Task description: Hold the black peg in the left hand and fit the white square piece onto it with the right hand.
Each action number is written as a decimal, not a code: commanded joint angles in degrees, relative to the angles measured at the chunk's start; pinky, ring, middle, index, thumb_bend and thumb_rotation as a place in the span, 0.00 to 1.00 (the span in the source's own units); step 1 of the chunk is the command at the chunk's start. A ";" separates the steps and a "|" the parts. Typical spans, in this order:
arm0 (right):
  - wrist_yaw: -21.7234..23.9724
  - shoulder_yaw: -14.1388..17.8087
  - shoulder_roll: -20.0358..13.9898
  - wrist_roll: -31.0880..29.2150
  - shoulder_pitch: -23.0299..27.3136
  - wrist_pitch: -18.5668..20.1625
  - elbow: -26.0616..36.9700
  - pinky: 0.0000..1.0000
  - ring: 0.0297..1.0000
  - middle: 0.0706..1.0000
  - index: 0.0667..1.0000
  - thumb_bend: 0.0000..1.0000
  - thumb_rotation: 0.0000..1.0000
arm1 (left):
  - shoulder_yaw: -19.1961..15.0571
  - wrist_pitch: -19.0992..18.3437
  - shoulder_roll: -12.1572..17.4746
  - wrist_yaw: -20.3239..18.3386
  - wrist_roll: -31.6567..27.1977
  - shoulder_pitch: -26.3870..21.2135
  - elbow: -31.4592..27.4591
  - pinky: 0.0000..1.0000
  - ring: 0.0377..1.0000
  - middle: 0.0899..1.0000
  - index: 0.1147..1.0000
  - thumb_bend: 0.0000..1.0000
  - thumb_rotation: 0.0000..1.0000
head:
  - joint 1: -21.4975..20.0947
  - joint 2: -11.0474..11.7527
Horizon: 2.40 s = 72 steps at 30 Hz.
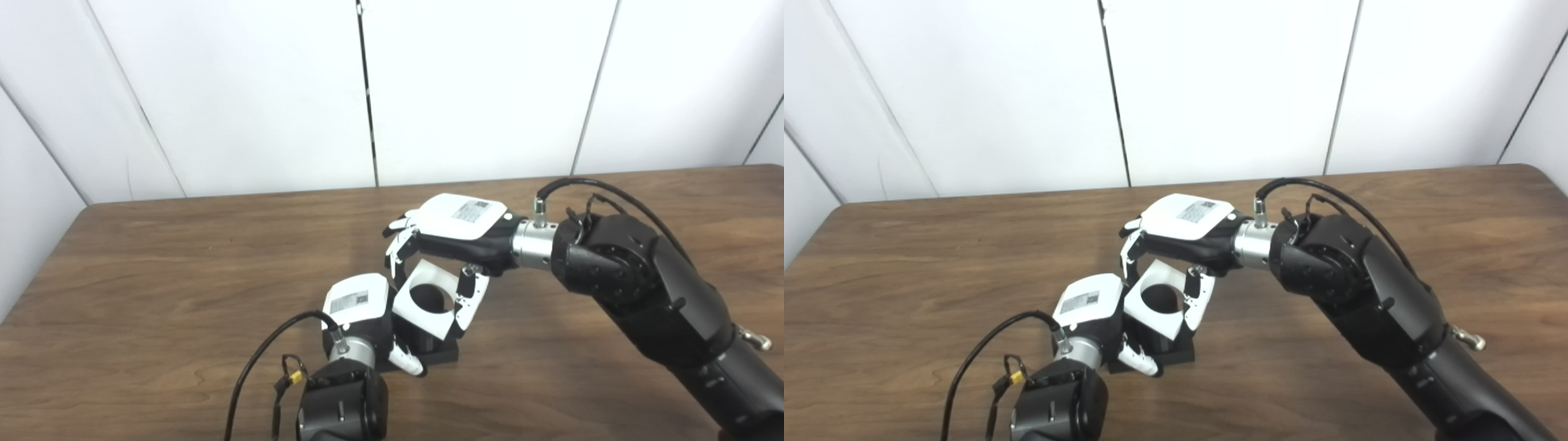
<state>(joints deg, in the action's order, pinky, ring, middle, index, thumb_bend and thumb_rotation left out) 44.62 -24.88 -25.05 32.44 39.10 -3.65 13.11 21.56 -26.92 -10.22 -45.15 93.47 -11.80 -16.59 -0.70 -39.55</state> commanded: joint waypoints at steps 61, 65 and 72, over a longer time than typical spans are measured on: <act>5.11 0.33 -5.89 -2.99 1.44 -2.84 -0.44 0.96 1.00 0.92 0.85 1.00 0.32 | -4.67 0.03 6.52 -19.94 -20.22 -5.61 -0.82 0.92 0.98 0.98 1.00 1.00 0.39 | 2.38 -1.26; 4.61 1.07 -5.90 -3.00 1.28 -2.52 -0.88 0.97 1.00 0.93 0.87 1.00 0.31 | -5.73 0.04 5.82 -19.08 -19.00 -5.03 -1.00 0.90 0.97 0.98 1.00 1.00 0.39 | 3.08 -1.10; 3.55 4.05 -6.90 -5.19 2.04 -3.83 -2.96 0.97 1.00 0.95 0.93 1.00 0.33 | -10.37 0.02 4.56 -19.07 -17.04 -5.86 -2.51 0.90 0.98 0.99 1.00 1.00 0.38 | 5.42 -0.22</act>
<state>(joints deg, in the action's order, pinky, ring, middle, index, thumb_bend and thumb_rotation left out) 49.91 -22.62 -30.73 28.25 38.07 -7.24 9.99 13.08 -25.81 -6.89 -61.75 74.16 -18.70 -19.04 4.65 -39.73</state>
